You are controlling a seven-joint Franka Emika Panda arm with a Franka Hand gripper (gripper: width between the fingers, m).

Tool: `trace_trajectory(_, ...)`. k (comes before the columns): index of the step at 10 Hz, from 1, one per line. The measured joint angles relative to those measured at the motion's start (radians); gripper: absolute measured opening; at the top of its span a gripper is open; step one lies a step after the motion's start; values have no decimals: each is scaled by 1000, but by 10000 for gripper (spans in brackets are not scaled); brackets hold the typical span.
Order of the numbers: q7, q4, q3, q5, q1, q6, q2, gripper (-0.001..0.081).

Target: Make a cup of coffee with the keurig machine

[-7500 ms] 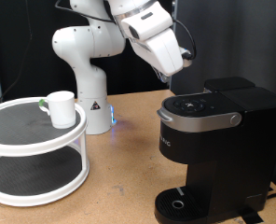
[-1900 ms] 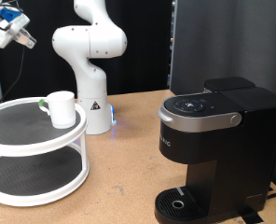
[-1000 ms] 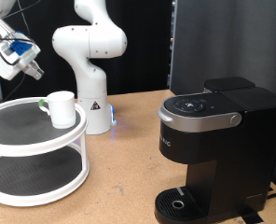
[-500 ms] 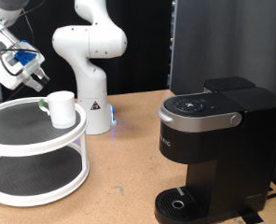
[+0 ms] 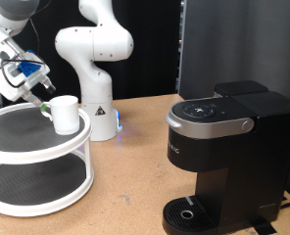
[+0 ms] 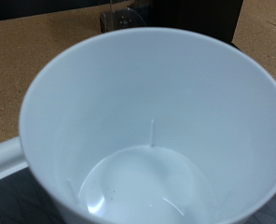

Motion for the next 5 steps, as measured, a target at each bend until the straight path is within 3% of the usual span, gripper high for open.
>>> trace_trajectory(1, -8, -10, 0, 0, -6, 14, 0, 799)
trace_trajectory(5, -16, -32, -8, 1, -10, 63, 1, 802)
